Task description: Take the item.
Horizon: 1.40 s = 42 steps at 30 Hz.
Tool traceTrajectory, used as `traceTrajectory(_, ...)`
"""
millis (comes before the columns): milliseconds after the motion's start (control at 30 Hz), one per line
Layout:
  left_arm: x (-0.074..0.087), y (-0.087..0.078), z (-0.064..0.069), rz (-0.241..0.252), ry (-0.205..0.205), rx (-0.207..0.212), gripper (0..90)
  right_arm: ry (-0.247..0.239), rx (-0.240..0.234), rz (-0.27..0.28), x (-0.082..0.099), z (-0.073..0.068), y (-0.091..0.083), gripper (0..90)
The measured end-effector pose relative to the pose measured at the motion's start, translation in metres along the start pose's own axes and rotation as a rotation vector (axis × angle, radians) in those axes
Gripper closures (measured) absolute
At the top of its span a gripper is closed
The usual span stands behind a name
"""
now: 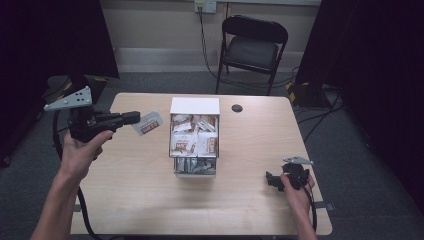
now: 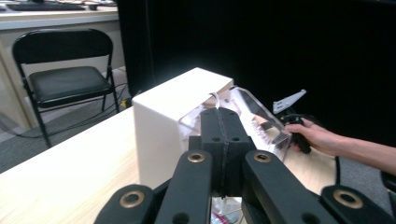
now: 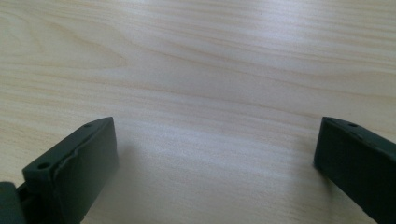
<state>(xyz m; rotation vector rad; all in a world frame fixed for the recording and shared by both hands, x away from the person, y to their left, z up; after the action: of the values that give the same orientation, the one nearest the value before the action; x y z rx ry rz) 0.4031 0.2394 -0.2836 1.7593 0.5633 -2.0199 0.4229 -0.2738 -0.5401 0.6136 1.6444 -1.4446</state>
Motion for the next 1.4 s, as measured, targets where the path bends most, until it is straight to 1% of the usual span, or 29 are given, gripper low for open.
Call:
traceTrajectory(33,0.003,0.0,-0.003,0.001,-0.007,-0.003,90.0,-0.001,0.0,0.0,0.0,0.0,0.0,0.0)
traceTrajectory(133,0.011,0.0,-0.011,-0.02,-0.017,-0.027,90.0,-0.001,0.0,0.0,0.0,0.0,0.0,0.0)
traceTrajectory(267,0.016,0.0,-0.017,-0.018,-0.035,-0.036,90.0,-0.001,0.0,0.0,0.0,0.0,0.0,0.0)
traceTrajectory(367,0.021,0.0,-0.021,-0.035,-0.037,-0.051,90.0,0.0,-0.001,0.0,0.0,0.0,0.0,0.0)
traceTrajectory(567,0.033,0.006,-0.026,-0.06,-0.045,-0.06,90.0,0.0,0.0,0.0,0.0,0.0,0.0,0.0)
traceTrajectory(667,0.04,0.009,-0.03,-0.082,-0.052,-0.073,90.0,-0.001,0.0,0.0,0.0,0.0,0.0,0.0)
traceTrajectory(767,0.045,0.011,-0.032,-0.088,-0.064,-0.074,90.0,0.0,-0.001,0.0,0.0,0.0,0.0,0.0)
traceTrajectory(833,0.049,0.013,-0.033,-0.1,-0.066,-0.073,90.0,-0.001,0.0,0.0,0.0,0.0,0.0,0.0)
traceTrajectory(1067,0.069,0.023,-0.04,-0.147,-0.09,-0.079,90.0,0.001,-0.001,0.0,0.0,0.0,0.0,0.0)
traceTrajectory(1133,0.075,0.026,-0.042,-0.158,-0.096,-0.092,90.0,0.0,0.0,0.0,0.0,0.0,0.0,0.0)
traceTrajectory(1233,0.084,0.03,-0.044,-0.181,-0.094,-0.1,90.0,0.001,-0.001,0.0,0.0,0.0,0.0,0.0)
traceTrajectory(1300,0.089,0.033,-0.045,-0.189,-0.103,-0.099,90.0,-0.001,0.0,0.0,0.0,0.0,0.0,0.0)
traceTrajectory(1400,0.093,0.035,-0.046,-0.2,-0.101,-0.1,90.0,-0.001,0.0,0.0,0.0,0.0,0.0,0.0)
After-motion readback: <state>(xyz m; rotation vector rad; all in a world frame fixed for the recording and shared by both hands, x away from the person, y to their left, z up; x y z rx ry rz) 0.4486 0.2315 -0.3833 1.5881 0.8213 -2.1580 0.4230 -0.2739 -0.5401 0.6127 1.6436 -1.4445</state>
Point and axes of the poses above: each handheld gripper's, and its own axes: y roughly forward along the jaws, x roughly out of its underside, z roughly to its right, the point moved 5 cm from there along y, roughly forward along the jaws, and after that the axes turned 13 degrees about z, right-handed, at the moved point
